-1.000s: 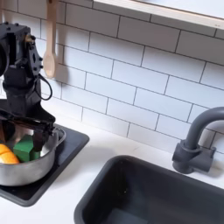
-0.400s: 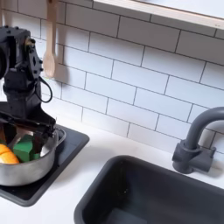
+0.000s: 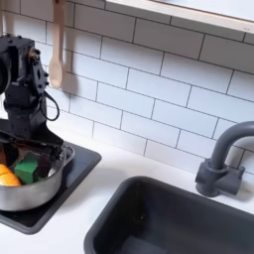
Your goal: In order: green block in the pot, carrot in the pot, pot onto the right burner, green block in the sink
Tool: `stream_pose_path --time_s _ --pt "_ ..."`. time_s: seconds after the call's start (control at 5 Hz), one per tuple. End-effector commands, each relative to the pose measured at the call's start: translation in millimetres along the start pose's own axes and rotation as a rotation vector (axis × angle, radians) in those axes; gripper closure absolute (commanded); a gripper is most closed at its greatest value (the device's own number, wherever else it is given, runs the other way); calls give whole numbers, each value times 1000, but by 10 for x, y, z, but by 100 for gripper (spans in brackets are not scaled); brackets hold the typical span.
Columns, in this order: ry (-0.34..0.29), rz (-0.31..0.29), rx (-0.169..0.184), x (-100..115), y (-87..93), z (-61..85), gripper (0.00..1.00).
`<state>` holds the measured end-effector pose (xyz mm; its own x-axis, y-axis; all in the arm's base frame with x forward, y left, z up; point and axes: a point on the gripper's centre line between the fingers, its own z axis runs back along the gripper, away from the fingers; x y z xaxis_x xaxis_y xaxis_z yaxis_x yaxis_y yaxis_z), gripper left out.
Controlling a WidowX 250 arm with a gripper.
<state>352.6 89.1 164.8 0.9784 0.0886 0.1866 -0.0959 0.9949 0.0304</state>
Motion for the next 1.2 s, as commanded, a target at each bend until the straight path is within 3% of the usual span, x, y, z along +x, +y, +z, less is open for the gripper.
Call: stream_pose_path --time_s 0.0,0.2,0.4,1.0 --pt "4 4 -1 4 -6 -18 14" --pt "9 4 -2 -3 -6 -30 100" --pt "7 5 -1 5 -29 -28 100" --pt "-69 27 3 164 -60 261 100"
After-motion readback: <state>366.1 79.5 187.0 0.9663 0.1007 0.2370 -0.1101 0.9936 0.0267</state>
